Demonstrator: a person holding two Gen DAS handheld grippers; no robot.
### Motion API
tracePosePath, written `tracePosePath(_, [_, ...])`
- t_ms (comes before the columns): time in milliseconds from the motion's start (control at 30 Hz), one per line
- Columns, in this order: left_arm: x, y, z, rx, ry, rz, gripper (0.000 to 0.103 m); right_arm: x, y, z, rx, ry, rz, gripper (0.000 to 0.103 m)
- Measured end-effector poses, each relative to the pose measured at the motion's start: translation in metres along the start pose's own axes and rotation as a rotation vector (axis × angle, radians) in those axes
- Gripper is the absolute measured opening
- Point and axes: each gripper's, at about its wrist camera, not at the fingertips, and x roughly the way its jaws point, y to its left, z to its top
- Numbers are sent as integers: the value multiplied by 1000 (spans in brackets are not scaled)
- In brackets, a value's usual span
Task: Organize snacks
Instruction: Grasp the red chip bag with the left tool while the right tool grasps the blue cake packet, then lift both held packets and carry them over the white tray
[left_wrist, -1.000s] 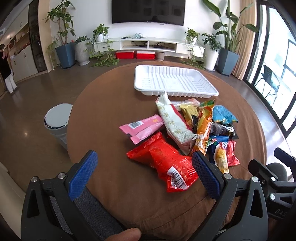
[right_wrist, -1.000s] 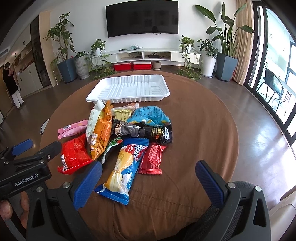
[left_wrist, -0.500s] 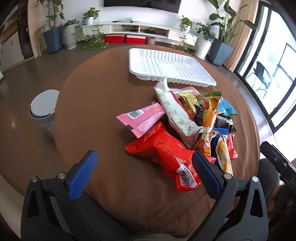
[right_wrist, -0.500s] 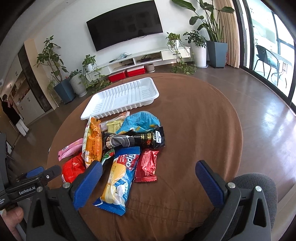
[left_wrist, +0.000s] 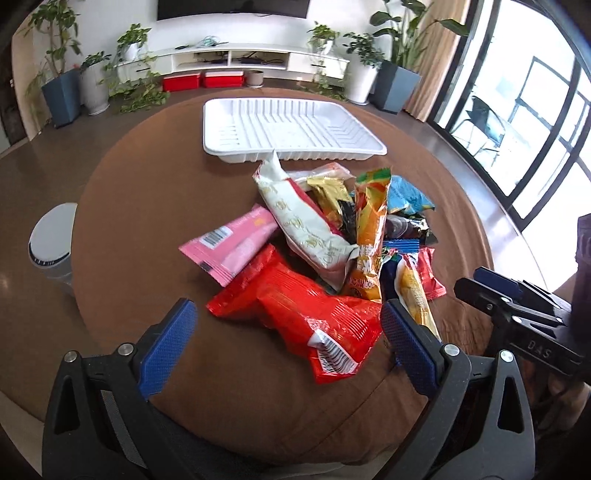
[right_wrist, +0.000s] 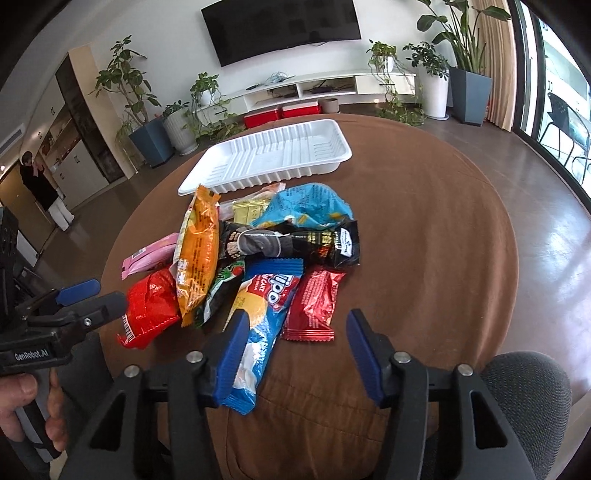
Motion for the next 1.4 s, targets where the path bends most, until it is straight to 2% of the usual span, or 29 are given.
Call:
tracePosePath(200, [25,-22,9,0,6,133,100,5,2,1,11,30,18,59])
tracePosePath(400, [47,-5,9,-43,74,147,100,4,-5,1,24,34,20,59])
tracePosePath(500, [50,4,5,-38,94,153,95,3,-3,1,16,36,21,60])
tracePosePath(700, [45,20,6,-30,79,173,94,4,5,-1,-7,39,21,60])
tracePosePath(767, [49,22,6,-21,86,147,81,4,8,-1,-16,36,15,60])
tracePosePath(800, [54,22,6,-17,99,125,66,3,9,0,-21,37,14,60])
tracePosePath(833, [56,20,4,-13,114,119,62,3,10,-1,-22,37,16,60])
tracePosePath(933, [68,23,2,1,142,104,61,5,12,0,-14,54,30,60])
tracePosePath(1267, [72,47,9,-25,124,75,61,18,31,3,-26,118,60,60])
tracePosePath(1300, [73,49,9,-27,123,62,59,20,32,3,-23,126,62,60])
tracePosePath(1367, [74,51,8,-29,118,29,45,22,32,2,-16,140,65,60])
tracePosePath(1400, [74,51,7,-28,115,29,43,23,33,2,-14,145,67,60])
